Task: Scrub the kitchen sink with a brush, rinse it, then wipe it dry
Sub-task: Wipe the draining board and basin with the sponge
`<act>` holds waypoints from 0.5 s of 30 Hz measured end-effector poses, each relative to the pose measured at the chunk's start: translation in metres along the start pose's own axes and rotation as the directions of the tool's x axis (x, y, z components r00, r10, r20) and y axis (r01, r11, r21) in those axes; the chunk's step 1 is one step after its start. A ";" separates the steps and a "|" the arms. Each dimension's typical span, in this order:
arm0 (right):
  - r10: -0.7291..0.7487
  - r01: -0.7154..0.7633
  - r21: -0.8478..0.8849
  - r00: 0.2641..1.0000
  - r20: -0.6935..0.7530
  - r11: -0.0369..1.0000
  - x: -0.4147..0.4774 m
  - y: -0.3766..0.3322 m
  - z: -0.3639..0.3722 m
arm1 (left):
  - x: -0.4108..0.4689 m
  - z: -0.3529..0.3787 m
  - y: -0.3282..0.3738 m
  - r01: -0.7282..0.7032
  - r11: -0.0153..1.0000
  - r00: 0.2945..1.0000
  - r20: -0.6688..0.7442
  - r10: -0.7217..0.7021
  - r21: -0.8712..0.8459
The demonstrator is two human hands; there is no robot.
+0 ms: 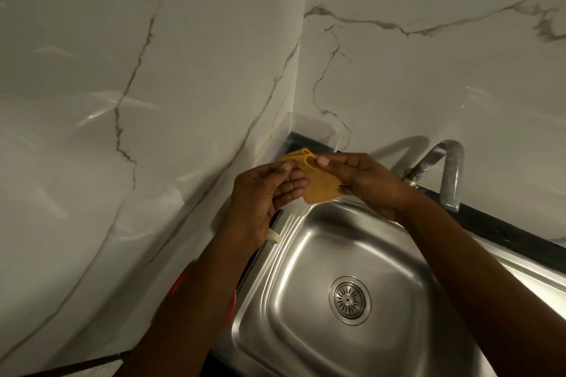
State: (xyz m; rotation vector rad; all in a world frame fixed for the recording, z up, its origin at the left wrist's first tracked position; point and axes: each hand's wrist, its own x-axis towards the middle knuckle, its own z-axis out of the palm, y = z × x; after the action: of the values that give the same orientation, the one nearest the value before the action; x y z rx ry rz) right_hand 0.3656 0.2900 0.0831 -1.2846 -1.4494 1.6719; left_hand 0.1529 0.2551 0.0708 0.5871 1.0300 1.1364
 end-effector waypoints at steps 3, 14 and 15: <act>-0.006 0.005 0.032 0.999 0.036 0.999 0.007 -0.001 0.003 | 0.004 0.001 -0.005 0.011 0.999 1.000 -0.008 -0.011 0.046; -0.040 0.034 -0.041 0.986 -0.163 0.999 0.025 -0.014 0.018 | 0.019 0.002 -0.001 -0.020 0.998 0.997 -0.073 0.024 0.061; -0.046 0.035 -0.064 0.983 -0.175 0.997 0.027 -0.017 0.019 | 0.020 0.002 -0.001 -0.020 0.997 0.997 -0.077 0.025 0.068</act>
State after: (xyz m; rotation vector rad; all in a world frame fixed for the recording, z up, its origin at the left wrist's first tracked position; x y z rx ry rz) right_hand 0.3358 0.3107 0.0903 -1.3895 -1.4200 1.4576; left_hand 0.1561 0.2734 0.0637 0.6131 1.1348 1.1557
